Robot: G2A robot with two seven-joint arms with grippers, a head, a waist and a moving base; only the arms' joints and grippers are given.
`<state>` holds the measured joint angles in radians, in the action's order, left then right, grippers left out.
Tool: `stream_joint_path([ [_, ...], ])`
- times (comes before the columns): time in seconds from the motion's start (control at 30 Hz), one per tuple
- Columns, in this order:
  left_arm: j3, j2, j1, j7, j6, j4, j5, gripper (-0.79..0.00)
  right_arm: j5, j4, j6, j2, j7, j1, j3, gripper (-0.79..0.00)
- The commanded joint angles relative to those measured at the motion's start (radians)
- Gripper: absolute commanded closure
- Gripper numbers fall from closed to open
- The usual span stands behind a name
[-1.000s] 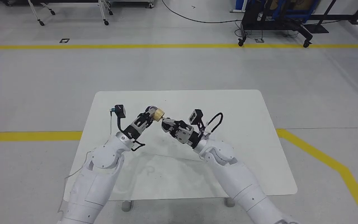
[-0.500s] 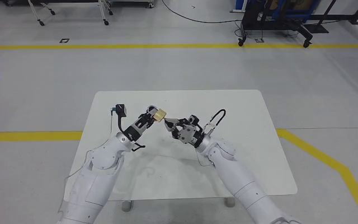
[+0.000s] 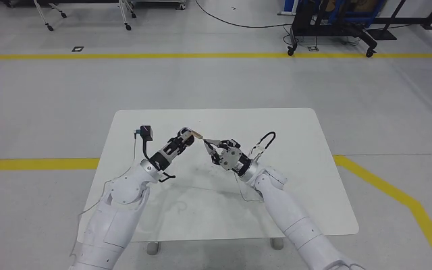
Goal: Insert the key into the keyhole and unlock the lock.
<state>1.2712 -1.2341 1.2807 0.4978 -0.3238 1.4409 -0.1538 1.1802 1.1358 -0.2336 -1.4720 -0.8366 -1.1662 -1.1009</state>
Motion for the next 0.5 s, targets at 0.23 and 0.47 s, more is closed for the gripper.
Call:
stream_joint_path([
  [0.23, 0.000, 0.001, -0.001, 0.009, -0.002, -0.001, 0.000, 0.000, -0.058, 0.005, 0.036, 0.005, -0.015, 0.002, 0.003, -0.086],
  [0.47, 0.000, 0.001, -0.002, 0.011, -0.007, -0.002, 0.002, 0.000, -0.099, 0.014, 0.057, 0.010, -0.023, -0.003, -0.001, 0.000],
])
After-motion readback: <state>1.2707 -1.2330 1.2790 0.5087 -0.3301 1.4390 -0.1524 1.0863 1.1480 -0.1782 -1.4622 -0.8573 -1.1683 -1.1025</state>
